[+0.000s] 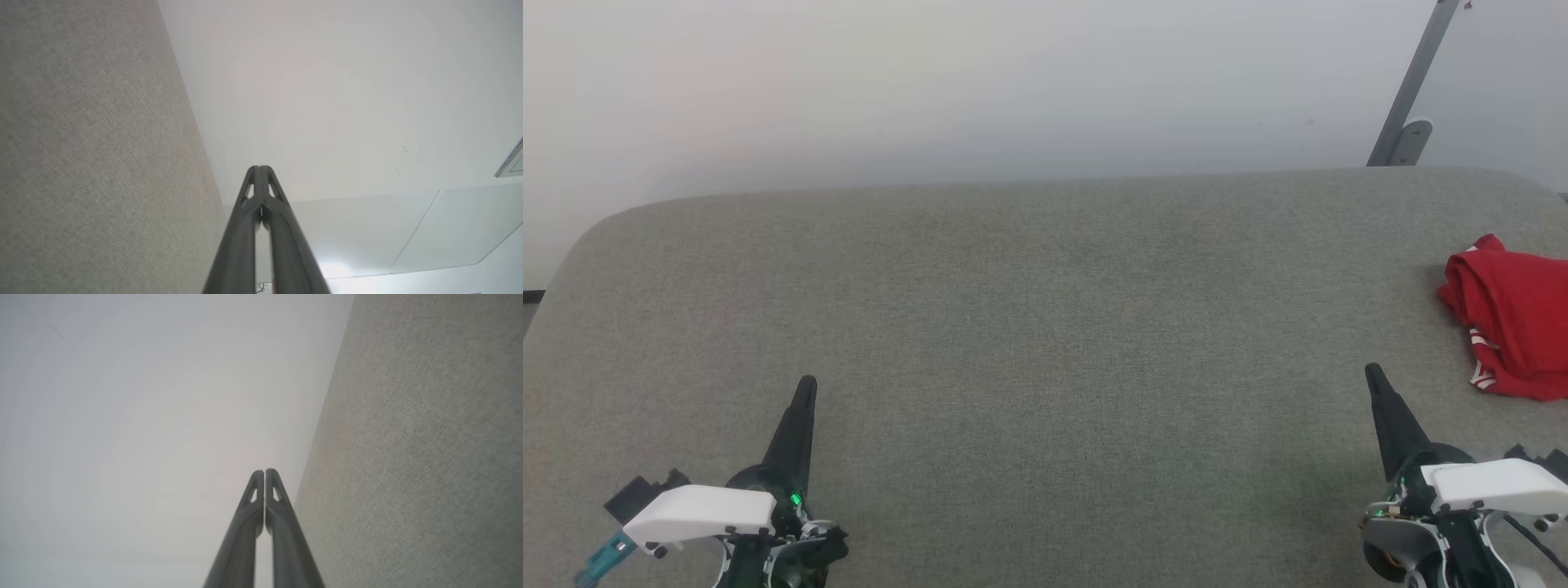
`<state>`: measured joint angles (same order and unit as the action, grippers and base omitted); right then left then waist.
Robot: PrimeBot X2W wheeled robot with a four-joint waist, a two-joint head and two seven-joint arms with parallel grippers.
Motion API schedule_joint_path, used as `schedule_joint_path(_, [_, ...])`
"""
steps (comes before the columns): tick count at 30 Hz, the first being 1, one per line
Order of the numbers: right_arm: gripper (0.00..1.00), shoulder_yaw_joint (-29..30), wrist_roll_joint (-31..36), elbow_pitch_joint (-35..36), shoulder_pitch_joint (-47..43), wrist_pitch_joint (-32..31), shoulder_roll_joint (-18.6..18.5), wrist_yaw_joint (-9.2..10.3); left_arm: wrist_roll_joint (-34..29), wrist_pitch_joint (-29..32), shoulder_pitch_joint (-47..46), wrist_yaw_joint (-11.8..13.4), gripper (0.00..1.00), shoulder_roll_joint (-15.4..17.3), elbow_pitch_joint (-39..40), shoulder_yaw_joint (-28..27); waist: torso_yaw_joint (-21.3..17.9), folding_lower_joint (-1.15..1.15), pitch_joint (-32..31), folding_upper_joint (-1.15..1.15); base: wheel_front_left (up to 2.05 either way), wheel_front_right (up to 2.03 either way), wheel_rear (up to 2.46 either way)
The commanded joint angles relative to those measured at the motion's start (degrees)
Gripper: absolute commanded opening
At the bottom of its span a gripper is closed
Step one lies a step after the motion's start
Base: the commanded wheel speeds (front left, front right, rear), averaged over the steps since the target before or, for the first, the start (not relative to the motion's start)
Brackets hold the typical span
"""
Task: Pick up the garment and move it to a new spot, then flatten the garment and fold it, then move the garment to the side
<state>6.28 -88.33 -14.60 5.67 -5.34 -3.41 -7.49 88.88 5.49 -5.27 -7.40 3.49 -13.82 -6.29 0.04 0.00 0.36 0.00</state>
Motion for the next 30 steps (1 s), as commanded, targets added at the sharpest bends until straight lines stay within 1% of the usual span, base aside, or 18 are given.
schedule_joint_path(1, [0.0,0.21,-1.37,0.58,0.67,-0.55,0.32,-0.01,1.13,0.44,-1.13,-0.15,0.0,-0.15,-0.03,-0.29,-0.01,0.0,-0.03,0.0,0.0,0.0,0.0])
schedule_joint_path(11, [0.0,0.35,-4.38,0.76,0.72,-1.4,0.72,0.0,3.66,1.29,-1.28,-0.16,0.0,-0.79,-0.25,-0.43,-0.04,0.0,-0.18,0.0,0.0,0.0,0.0])
schedule_joint_path(30, [0.0,0.32,-4.19,0.71,0.68,-1.38,0.68,0.0,3.55,1.31,-1.27,-0.16,0.0,-0.75,-0.24,-0.4,-0.04,0.0,-0.18,0.0,0.0,0.0,0.0])
